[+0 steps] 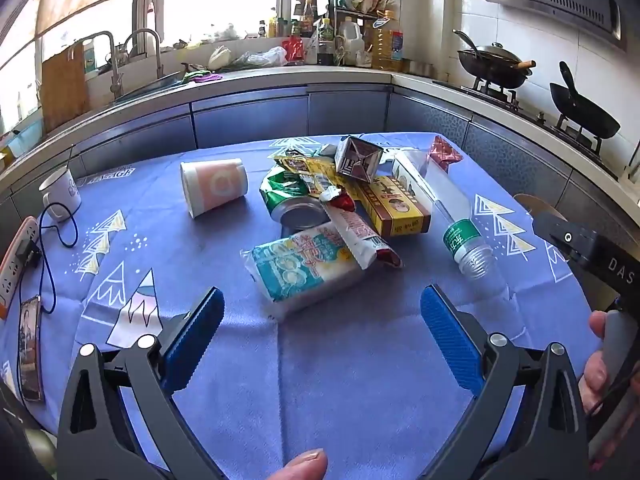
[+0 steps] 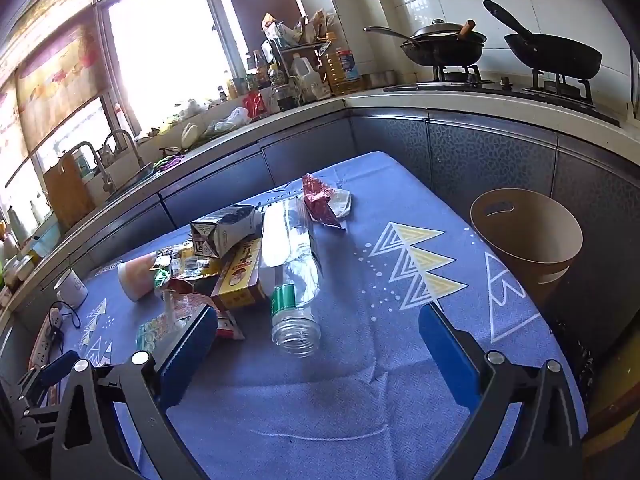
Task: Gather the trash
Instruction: 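Move both tools toward the pile of trash on the table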
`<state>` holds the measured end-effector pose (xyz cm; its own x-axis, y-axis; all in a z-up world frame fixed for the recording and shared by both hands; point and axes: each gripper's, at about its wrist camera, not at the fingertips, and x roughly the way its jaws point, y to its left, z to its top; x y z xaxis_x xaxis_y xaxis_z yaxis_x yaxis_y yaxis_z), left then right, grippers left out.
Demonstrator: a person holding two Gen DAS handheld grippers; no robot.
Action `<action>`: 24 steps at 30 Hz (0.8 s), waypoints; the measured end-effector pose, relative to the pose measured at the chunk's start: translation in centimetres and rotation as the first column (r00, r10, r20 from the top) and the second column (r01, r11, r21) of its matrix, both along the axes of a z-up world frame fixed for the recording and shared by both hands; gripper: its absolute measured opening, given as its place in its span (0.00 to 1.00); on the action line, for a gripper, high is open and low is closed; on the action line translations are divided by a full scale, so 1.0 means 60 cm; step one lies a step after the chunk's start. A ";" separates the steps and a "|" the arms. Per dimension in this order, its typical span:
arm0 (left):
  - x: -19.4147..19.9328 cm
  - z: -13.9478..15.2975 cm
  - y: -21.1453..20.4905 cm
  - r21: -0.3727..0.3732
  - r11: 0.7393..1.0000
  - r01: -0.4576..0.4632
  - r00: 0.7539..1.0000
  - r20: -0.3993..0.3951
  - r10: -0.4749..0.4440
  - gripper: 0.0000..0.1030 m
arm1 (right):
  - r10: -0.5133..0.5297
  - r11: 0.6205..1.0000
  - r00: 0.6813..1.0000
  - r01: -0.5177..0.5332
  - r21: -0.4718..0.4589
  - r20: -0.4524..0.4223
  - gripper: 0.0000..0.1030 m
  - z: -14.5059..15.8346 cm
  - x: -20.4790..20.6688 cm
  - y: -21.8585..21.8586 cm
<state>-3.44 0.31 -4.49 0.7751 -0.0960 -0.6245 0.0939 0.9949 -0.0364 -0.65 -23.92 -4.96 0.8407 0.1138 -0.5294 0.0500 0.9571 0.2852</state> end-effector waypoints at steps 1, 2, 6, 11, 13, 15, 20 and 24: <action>-0.006 -0.001 0.004 -0.010 1.000 0.000 1.000 0.003 0.000 0.94 | -0.006 1.000 1.000 0.006 -0.002 0.000 0.98 -0.001 -0.001 -0.002; -0.015 -0.002 0.010 -0.023 1.000 -0.003 1.000 0.008 0.003 0.94 | -0.013 1.000 1.000 0.013 -0.001 0.001 0.98 -0.001 -0.002 -0.004; -0.042 0.005 0.035 -0.125 0.991 0.048 0.998 0.043 -0.043 0.94 | -0.026 1.000 1.000 0.026 0.001 0.009 0.98 0.006 -0.005 -0.012; -0.044 0.005 0.055 -0.185 0.982 0.036 0.999 0.033 -0.031 0.94 | -0.014 1.000 1.000 0.014 -0.003 0.026 0.98 0.014 -0.011 -0.006; -0.040 0.012 0.067 -0.175 0.985 0.008 0.999 0.052 0.001 0.94 | -0.001 1.000 1.000 0.001 -0.003 0.026 0.98 0.017 -0.013 0.001; -0.036 0.020 0.086 -0.167 0.986 -0.030 0.997 0.065 0.041 0.94 | 0.020 1.000 0.999 -0.020 -0.013 0.029 0.98 0.022 -0.019 0.009; -0.025 0.023 0.141 -0.174 0.979 -0.109 0.993 0.029 0.116 0.94 | 0.072 0.997 0.995 -0.070 -0.038 0.066 0.96 0.031 -0.041 0.025; -0.031 0.024 0.158 -0.126 0.981 -0.147 0.988 0.027 0.151 0.94 | 0.115 0.993 0.991 -0.114 -0.018 0.065 0.73 0.032 -0.045 0.031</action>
